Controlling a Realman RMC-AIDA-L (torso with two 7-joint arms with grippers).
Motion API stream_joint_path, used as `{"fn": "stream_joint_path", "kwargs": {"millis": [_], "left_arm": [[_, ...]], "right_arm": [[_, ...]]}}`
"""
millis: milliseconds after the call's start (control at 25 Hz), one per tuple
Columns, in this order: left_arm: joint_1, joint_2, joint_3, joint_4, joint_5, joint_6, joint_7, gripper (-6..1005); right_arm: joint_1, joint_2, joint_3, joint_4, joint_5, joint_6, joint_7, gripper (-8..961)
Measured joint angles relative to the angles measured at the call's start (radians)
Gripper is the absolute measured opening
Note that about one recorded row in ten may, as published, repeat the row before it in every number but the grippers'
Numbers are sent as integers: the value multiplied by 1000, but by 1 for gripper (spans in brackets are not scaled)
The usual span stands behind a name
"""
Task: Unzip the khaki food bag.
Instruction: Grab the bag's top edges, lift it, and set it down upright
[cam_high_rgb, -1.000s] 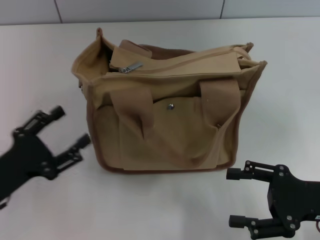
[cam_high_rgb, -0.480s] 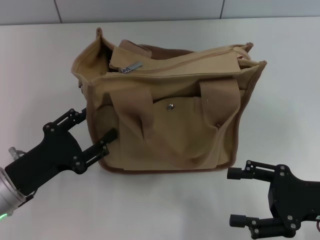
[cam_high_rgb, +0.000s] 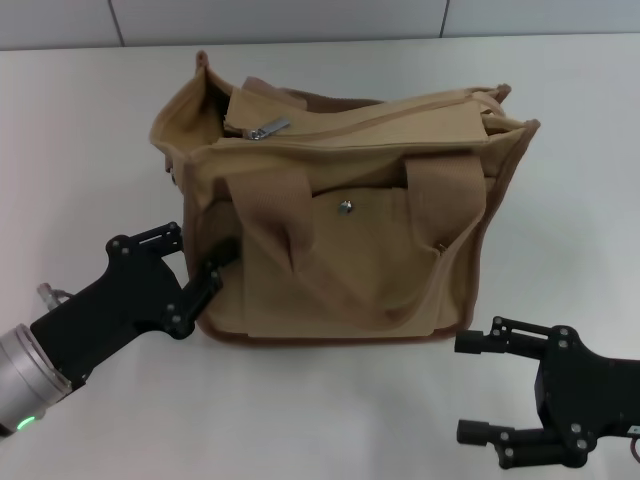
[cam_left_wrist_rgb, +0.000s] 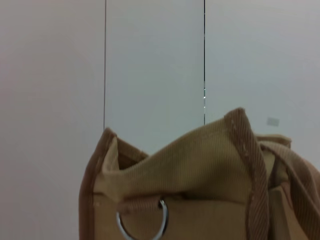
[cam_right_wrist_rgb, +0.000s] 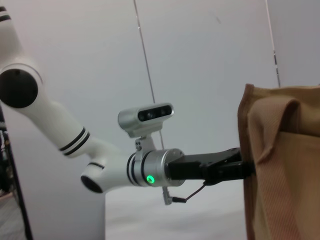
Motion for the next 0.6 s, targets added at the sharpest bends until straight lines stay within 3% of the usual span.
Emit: {"fn": "stream_joint_path", "kwargs": {"millis": [320,440,600], "left_arm": [[13,9,8,99,0,10,-7,292],[9,16,10,132,1,10,-19,111],[-1,22,9,163,22,7,-40,71]], "right_arm": [[-5,-5,188,3,5,-94,-1,803],[-7,-10,277,1,31,-133,2,801],[-16,-17,314,0,84,-149,33,799]]}}
